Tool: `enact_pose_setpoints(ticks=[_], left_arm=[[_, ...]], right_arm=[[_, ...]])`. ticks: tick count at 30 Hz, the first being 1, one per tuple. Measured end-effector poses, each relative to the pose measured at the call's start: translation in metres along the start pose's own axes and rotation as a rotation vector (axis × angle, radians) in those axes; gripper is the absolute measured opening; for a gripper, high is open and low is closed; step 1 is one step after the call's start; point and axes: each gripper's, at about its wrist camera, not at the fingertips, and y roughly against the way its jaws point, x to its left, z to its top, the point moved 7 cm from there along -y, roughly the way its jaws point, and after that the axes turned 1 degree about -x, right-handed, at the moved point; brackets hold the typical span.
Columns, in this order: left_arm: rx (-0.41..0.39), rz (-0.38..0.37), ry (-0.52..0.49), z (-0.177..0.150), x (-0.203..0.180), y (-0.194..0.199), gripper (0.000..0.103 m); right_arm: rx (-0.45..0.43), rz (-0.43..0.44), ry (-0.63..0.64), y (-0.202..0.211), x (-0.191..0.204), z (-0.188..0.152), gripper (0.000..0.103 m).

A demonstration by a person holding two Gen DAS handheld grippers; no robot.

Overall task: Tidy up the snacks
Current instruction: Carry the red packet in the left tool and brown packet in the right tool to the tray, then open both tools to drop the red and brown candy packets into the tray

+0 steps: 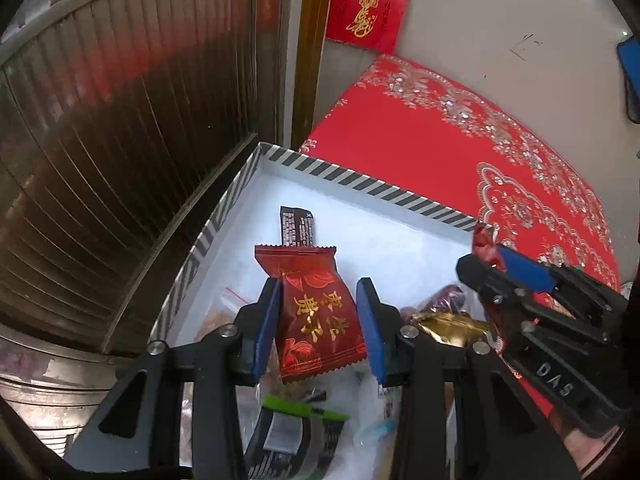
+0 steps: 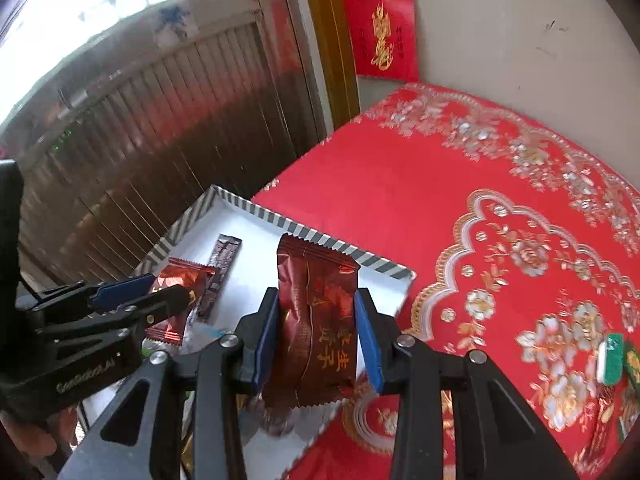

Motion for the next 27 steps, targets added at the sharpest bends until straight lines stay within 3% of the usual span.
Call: enact_pose_setpoints(ticks=[10,13,18,20,27], left_arm=[[0.018,0.020,0.022,-0.001,0.006,-0.013,0.041],[0.012,0.028,0.032,0.000,0.009,-0.012,0.042],[-0.010,0.083,0.008,-0.001,0.012,-0.008,0.053],[-0.025,0.080,0.010,-0.002,0.011,-0.002,0.066],[-0.110,0.124,-0.034,-0.010,0.000,0.031,0.077]], right_arm=[[0.011,0.036,-0.023,-0.008,0.001,0.000,0.039],[-0.019,0.073,-0.064,0.003,-0.001,0.004,0.047],[-0.066,0.091,-0.076,0.024,-0.005,0.005,0.051],[-0.074,0.098,-0.078,0.032,-0.006,0.002,0.051],[-0.087,0.128,-0.100,0.060,-0.011,-0.034,0.051]])
